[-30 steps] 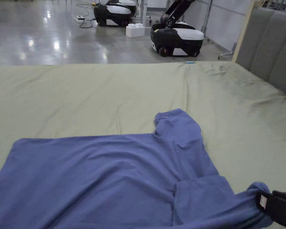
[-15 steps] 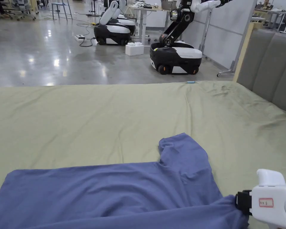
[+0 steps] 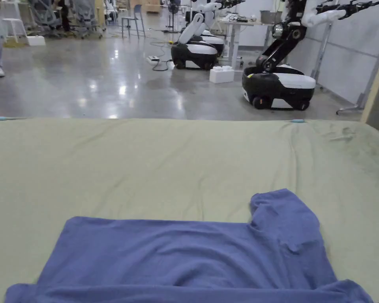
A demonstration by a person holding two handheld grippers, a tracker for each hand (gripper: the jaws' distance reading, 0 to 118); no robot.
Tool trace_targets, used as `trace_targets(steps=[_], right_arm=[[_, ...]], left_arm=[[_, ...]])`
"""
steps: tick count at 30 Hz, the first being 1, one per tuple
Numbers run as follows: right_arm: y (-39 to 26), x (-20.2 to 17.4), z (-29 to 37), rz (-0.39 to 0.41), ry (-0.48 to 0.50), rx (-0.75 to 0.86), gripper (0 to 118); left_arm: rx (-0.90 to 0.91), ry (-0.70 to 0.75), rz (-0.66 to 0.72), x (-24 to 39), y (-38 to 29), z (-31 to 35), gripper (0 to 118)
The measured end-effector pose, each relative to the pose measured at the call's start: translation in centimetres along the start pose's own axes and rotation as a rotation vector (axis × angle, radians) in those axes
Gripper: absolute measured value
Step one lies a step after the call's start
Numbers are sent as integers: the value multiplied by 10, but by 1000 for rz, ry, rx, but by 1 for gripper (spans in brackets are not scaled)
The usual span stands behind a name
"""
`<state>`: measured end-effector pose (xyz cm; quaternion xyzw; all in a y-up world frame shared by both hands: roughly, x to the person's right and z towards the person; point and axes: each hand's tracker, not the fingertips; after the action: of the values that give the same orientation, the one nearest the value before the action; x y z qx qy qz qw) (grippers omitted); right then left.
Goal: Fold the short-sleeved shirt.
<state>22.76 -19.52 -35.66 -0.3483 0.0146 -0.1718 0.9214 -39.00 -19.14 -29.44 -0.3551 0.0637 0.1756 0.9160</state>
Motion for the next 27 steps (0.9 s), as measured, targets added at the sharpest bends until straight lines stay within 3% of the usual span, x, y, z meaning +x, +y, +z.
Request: trace_targets(steps=[1,2,3,4,7,10,11,12,13,14,15,18,23,24,25,26,27], right_arm=[[-10,-2,4,25,-4,-29,76],[-23,-21,9,61,-33,-29,37],[-33,-27,9,73,-74,-37,3],[-44,-31,11,76,-105,-44,3],[-65,-38,12,37,15,-136,3],[-66,-37,2,73,32,-161,3],[-66,-40,1,97,25,-155,3],[-65,-43,1,113,20,-152,3],[-63,-45,3,116,19,-149,3],[-61,-44,3,113,25,-145,3],[-58,-44,4,109,33,-141,3],[-51,-44,10,94,44,-128,3],[-40,-44,15,123,27,-111,3],[-38,-44,15,130,15,-101,3],[-35,-43,13,133,4,-91,3],[-31,-39,11,134,-12,-78,3],[-27,-37,6,131,-40,-63,3]], left_arm=[[-42,-16,9,1,-9,4,87],[-56,-36,30,0,-21,10,62],[-68,-33,62,1,-28,12,4],[-56,-41,149,3,-41,11,0],[-49,31,56,4,-32,12,0],[-30,40,-9,-2,-24,-6,0],[-18,34,4,-5,-19,-14,10],[-9,16,23,-8,-15,-23,32],[-19,-14,47,-12,-11,-32,78],[-49,-35,76,-13,-10,-41,101],[-94,-62,84,-14,-9,-51,103],[-187,-127,104,-12,-14,-75,102],[-216,103,-124,6,-12,-66,77],[-209,31,-95,7,-11,-60,61],[-207,15,-81,13,-11,-50,32],[-204,10,-66,13,-11,-46,15],[-199,3,-69,11,-12,-47,15]])
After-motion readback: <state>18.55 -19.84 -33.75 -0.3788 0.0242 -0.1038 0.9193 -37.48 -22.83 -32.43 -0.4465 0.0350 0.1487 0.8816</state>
